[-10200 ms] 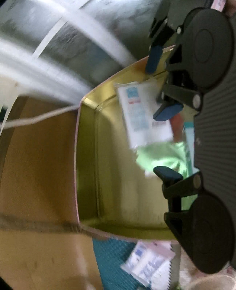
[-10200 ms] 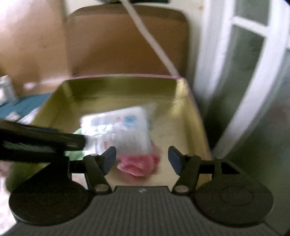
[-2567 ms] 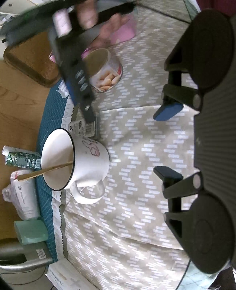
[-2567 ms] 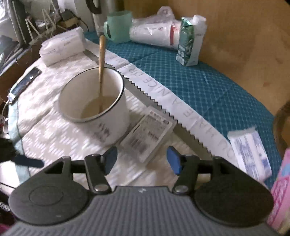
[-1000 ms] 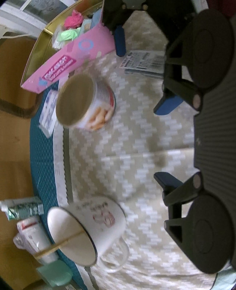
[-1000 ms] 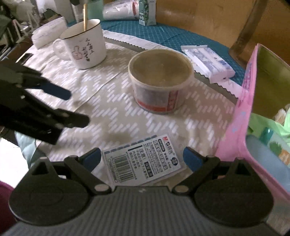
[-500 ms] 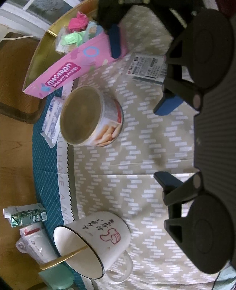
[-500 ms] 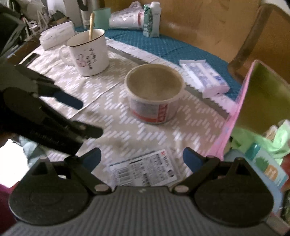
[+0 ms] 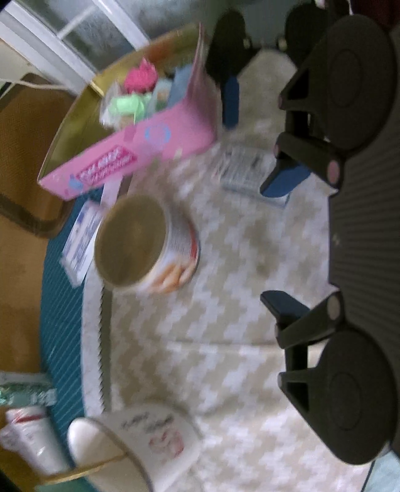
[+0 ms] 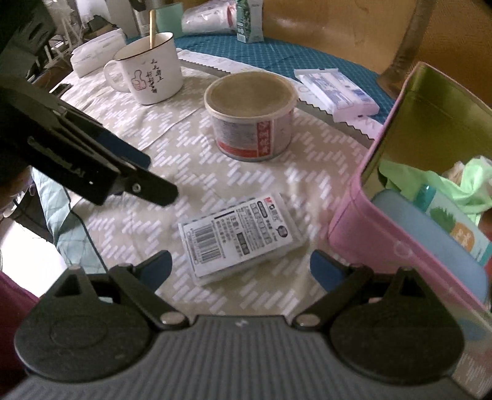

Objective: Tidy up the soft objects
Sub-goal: 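Slide the card toward the tin can while the left gripper closes on it, then carry the barcode card into the pink tin box and open both grippers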

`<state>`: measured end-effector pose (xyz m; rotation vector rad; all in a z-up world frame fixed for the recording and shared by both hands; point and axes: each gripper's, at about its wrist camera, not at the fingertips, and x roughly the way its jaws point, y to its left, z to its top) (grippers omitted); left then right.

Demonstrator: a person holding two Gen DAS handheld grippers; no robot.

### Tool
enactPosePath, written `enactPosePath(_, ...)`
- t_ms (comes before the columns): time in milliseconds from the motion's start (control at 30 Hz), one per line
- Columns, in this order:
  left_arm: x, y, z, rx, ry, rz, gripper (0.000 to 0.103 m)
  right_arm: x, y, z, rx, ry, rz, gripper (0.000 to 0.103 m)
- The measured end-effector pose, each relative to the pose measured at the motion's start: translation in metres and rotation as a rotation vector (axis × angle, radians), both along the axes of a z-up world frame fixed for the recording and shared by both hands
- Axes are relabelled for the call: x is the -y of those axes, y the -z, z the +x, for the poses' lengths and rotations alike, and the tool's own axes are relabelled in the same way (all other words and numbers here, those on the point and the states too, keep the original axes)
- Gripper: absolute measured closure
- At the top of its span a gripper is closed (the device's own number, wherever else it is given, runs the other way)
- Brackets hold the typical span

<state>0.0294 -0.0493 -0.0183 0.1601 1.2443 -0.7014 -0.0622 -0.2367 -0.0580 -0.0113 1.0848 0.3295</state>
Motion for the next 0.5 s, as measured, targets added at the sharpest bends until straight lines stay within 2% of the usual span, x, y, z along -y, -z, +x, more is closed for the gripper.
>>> enactPosePath(133,0.008,0.002,-0.002,-0.104,0.018,-0.077,0.04,-0.002,0.007,0.003,-0.005,-0.01,-0.009,0.005)
enactPosePath(200,0.015,0.007,-0.004,-0.141,0.03,-0.085,0.053,-0.005,0.012,0.004,-0.014,-0.026,-0.006,0.008)
enactPosePath(267,0.022,0.014,-0.006,-0.164,0.045,-0.076,0.058,-0.01,0.015,0.004,-0.009,-0.037,-0.017,0.012)
enactPosePath(333,0.027,0.021,-0.007,-0.196,0.062,-0.089,0.058,-0.018,0.016,0.005,0.012,-0.068,-0.051,0.014)
enactPosePath(400,0.032,0.026,-0.006,-0.206,0.069,-0.127,0.058,-0.023,0.016,0.006,0.036,-0.085,-0.074,0.021)
enactPosePath(467,0.036,0.029,-0.003,-0.213,0.065,-0.154,0.058,-0.023,0.016,0.009,0.053,-0.073,-0.089,0.023)
enactPosePath(500,0.038,0.03,0.0,-0.228,0.061,-0.172,0.06,-0.021,0.016,0.012,0.058,-0.06,-0.09,0.027)
